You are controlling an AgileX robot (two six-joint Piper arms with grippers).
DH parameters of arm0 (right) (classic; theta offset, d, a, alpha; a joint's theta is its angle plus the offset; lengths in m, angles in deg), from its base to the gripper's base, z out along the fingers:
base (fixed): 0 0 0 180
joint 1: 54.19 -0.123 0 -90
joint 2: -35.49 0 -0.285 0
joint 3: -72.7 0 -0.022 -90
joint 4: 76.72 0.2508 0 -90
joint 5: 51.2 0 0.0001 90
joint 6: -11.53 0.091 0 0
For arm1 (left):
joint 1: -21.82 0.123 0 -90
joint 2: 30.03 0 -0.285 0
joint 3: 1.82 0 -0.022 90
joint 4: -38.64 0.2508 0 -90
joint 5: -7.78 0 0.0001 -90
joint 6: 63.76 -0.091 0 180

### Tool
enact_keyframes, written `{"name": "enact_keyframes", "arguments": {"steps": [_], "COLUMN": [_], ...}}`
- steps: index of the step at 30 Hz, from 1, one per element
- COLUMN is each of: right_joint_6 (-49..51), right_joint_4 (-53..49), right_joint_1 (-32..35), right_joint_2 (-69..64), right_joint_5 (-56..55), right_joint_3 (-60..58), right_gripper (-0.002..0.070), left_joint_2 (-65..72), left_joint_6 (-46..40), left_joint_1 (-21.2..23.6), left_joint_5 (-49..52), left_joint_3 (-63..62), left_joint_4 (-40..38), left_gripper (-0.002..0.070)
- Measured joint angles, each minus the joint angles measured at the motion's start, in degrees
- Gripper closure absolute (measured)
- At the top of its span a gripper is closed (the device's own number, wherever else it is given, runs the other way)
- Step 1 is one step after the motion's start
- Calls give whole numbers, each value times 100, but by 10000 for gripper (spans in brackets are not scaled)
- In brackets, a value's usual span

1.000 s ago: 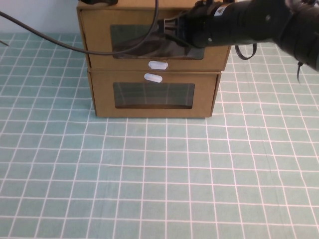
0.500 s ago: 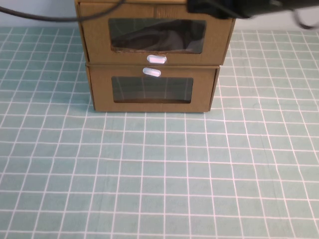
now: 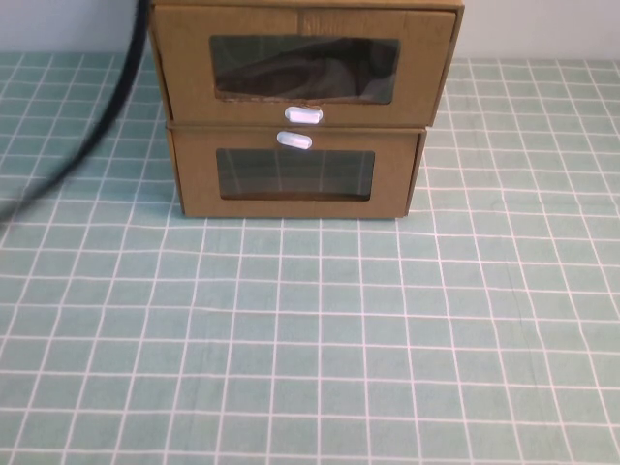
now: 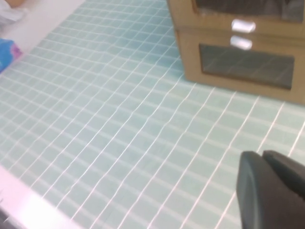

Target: Close the shoe box

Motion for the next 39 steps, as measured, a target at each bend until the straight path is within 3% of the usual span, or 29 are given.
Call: {"name": "enact_keyframes", "arguments": {"steps": [7,13,21,30,34,39], "right_joint_6": [395,344,-554,-762,-1316,-2051], "right_joint_4": [-4,46,689,1017,1021,1033], "right_joint_1": [0,9,9,9,22,34], "right_joint_2": [1827,2175,2175,2175,2175,2175], "right_joint_5": [151,47,-1860,-3758,-3943,-4007], "right_joint_3": [-989,-1470,-2561,-4102,-4540,-5011], "right_gripper": [687,687,687,687,687,687], "left_joint_2": [-2493,-4331,-6360,-6568,-6568,-6575], "left_joint_6": [-170,-20,29,85,95,95], "left_joint_1": [0,0,0,0,0,0], "left_joint_5": [-1618,-2360,-2843,-3326,-3735,-3527], "left_joint_3": [3213,5314,7527,9156,9482,9549], "left_joint_4": [-112,-138,-138,-267,-335,-381], "left_gripper": [680,680,680,680,680,680]}}
